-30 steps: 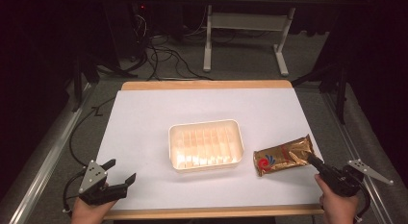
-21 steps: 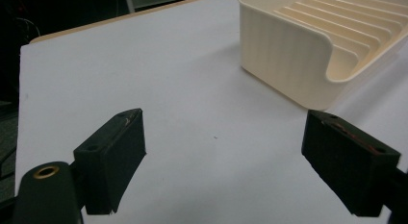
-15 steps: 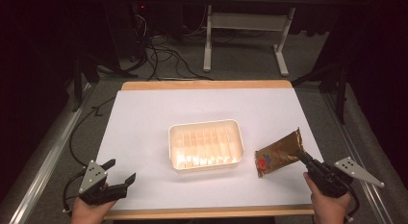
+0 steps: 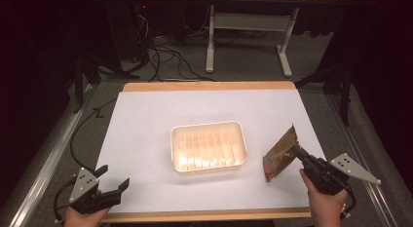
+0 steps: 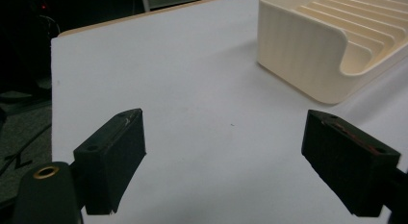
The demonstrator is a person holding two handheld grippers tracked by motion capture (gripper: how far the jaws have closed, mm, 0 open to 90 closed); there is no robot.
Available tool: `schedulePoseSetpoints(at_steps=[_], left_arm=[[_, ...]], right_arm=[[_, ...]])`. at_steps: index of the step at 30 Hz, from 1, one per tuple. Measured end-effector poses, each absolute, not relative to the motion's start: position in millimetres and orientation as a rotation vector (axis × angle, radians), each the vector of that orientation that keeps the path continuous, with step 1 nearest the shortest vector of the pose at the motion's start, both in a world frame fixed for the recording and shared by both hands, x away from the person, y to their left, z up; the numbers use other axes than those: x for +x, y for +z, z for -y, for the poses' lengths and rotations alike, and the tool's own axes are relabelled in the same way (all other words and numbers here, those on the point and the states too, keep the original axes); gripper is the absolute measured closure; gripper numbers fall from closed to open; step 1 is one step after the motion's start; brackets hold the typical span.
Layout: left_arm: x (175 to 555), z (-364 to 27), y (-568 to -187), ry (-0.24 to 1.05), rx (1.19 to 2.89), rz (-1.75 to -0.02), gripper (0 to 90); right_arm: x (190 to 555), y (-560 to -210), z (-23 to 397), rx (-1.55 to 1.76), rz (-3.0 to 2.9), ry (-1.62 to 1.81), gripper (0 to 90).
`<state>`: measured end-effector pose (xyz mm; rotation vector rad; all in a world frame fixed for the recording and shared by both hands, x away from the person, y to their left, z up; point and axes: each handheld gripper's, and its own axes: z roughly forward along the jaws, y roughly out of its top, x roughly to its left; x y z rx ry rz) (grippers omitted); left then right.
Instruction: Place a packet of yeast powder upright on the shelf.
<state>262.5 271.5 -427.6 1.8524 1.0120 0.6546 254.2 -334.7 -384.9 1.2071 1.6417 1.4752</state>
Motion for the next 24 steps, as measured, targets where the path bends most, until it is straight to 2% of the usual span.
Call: schedulePoseSetpoints(at_steps=[24], left_arm=[[249, -280, -426, 0.689, 1.801, -1.034, 15.9]], right_arm=[[261, -355, 319, 1.107, -1.563, 1.554, 90.0]])
